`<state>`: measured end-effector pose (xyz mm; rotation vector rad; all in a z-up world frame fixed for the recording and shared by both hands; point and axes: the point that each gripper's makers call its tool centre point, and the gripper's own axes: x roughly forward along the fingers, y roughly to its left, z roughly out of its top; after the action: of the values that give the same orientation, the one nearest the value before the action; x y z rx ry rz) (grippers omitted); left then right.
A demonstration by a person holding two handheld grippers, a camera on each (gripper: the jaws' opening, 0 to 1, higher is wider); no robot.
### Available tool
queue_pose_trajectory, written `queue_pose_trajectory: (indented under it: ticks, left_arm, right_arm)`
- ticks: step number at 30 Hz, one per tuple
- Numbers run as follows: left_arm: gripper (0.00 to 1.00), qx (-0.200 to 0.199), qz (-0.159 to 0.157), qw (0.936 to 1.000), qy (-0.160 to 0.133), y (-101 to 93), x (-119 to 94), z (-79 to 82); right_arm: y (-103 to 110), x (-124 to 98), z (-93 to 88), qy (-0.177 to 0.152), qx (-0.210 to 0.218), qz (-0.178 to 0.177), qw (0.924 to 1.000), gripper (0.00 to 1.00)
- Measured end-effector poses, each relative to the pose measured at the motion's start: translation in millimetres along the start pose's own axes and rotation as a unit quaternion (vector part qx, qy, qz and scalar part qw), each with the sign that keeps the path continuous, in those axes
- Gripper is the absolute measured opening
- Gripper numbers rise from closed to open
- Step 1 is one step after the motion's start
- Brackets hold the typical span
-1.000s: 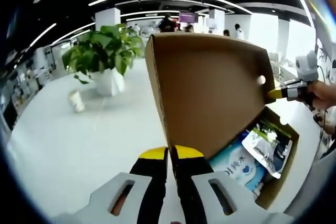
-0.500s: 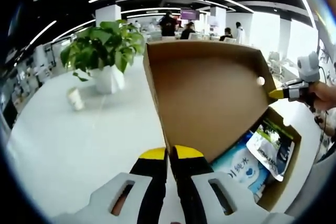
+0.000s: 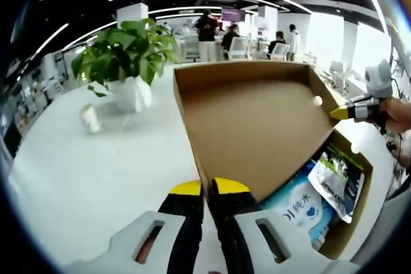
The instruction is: Operate the shoe box by opening the lid, removing the specified soft item, and placing it in the target area until the item is outside and the box remains undamaged.
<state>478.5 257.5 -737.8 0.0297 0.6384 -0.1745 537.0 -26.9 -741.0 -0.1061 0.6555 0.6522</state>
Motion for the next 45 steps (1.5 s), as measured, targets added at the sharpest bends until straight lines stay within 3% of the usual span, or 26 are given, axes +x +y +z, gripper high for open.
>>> queue_pose_trajectory:
  ticks: [45]
  left_arm:
    - [0.07,-0.01,0.02,0.9991,0.037,0.3,17.7,-15.0]
  right_arm:
    - [-3.3,18.2,-9.4,0.035,0.013,0.003,0.9993,0.0]
